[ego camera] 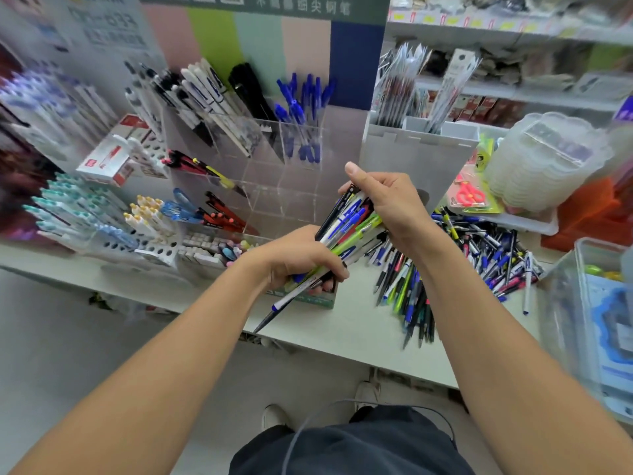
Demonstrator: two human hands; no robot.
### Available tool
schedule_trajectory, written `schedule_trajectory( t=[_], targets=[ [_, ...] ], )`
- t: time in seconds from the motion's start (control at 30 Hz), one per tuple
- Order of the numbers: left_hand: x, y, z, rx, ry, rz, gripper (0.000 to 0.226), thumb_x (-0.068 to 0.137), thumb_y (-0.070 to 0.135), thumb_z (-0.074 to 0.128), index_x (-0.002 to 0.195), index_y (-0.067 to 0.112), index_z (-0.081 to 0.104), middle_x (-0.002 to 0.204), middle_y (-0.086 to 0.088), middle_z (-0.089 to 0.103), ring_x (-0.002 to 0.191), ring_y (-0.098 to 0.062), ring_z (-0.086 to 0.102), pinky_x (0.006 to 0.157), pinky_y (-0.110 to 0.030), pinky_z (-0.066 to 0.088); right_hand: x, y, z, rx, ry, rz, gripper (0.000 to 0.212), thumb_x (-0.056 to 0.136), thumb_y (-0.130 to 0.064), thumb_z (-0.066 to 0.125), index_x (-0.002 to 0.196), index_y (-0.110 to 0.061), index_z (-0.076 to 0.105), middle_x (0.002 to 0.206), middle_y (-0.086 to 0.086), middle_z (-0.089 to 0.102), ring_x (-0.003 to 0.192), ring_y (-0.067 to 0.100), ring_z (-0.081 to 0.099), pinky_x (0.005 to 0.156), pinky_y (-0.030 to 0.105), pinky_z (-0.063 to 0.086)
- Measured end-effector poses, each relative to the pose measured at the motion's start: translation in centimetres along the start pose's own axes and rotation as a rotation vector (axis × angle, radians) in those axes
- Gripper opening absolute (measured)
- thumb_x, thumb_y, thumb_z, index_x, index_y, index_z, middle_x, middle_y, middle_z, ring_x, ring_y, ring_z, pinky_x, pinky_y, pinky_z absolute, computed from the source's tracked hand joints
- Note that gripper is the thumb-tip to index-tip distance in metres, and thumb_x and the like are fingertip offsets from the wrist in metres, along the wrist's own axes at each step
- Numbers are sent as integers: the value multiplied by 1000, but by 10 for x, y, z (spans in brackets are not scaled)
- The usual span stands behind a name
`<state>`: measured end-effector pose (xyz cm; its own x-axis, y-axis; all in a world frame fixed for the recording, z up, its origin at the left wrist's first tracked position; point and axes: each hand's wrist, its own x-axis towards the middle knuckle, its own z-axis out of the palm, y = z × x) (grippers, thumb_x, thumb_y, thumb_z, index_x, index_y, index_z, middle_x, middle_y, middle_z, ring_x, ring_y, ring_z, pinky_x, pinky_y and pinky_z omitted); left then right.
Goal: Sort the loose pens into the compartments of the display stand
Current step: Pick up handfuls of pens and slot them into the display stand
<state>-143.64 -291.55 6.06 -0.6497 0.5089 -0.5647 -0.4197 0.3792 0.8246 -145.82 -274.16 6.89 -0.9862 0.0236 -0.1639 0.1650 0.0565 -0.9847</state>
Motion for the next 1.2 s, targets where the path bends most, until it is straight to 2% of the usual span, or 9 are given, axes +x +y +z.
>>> schedule_trajectory(
  t=[0.17, 0.33, 0.43, 0.53, 0.67, 0.77, 0.93, 1.03, 1.2],
  targets=[
    [15, 6, 10, -41, -47, -31, 22, 82, -8, 69, 93, 1, 53, 66, -13, 63, 53, -22, 59, 46, -28, 49, 11, 11, -19, -86, -26, 86, 63, 87, -43, 64, 95, 19, 60, 85, 34, 66, 69, 32, 61, 72, 39, 51],
    [22, 14, 22, -62, -70, -78, 18, 83, -2, 69, 88, 5, 53, 62, -9, 60, 49, -18, 55, 44, -24, 45, 12, 15, -31, -165, -30, 143, 55, 103, -45, 51, 109, 6, 70, 96, 19, 75, 77, 24, 69, 67, 28, 54],
    [24, 16, 28, -291, -18, -24, 12, 89, -6, 58, 85, 5, 55, 59, -5, 54, 44, -13, 49, 40, -21, 40, -1, 14, -42, -158, 251, -142, 36, 106, -43, 44, 111, -19, 70, 104, 1, 73, 96, 19, 67, 87, 39, 55],
    [17, 14, 20, -554, 40, 87, 9, 79, 0, 64, 83, 6, 58, 65, -4, 49, 48, -12, 46, 45, -20, 39, -35, 21, -44, -62, 451, -201, 34, 100, -44, 52, 88, -16, 68, 84, 10, 70, 78, 30, 66, 70, 44, 56],
    [3, 11, 4, -808, 164, 283, 7, 75, 7, 59, 73, 9, 53, 65, 0, 45, 50, -7, 43, 47, -17, 41, -64, 26, -21, -185, -156, 149, 40, 98, -41, 61, 83, -6, 74, 81, 17, 74, 66, 19, 64, 59, 29, 50],
    [-1, 8, -8, -984, 277, 357, 6, 78, 12, 55, 76, 10, 49, 62, 2, 46, 51, -7, 45, 50, -16, 44, -59, 23, 5, -239, -469, 159, 30, 88, -37, 74, 88, -7, 77, 86, 20, 73, 68, 12, 61, 58, 21, 47],
    [-16, -9, -26, -1217, 413, 488, 10, 83, 5, 55, 74, 7, 53, 65, -1, 55, 63, -10, 62, 68, -24, 58, -46, 22, 31, -320, -591, 95, 35, 89, -24, 77, 79, 8, 68, 62, 14, 52, 54, 12, 40, 51, 22, 33],
    [-30, -21, -45, -1276, 517, 530, 24, 96, 6, 47, 73, 8, 51, 63, 0, 60, 73, -11, 68, 84, -30, 57, -46, 26, 24, -370, -637, 168, 32, 91, -19, 75, 78, 9, 66, 59, 11, 52, 50, 14, 43, 50, 23, 37],
    [-58, -34, -69, -1157, 591, 440, 15, 97, 7, 49, 82, 11, 50, 66, 2, 49, 50, -6, 47, 48, -16, 44, -42, -4, 19, -175, -436, 99, 16, 90, 4, 67, 106, 2, 63, 72, 17, 70, 59, 25, 62, 54, 26, 55]
  ],
)
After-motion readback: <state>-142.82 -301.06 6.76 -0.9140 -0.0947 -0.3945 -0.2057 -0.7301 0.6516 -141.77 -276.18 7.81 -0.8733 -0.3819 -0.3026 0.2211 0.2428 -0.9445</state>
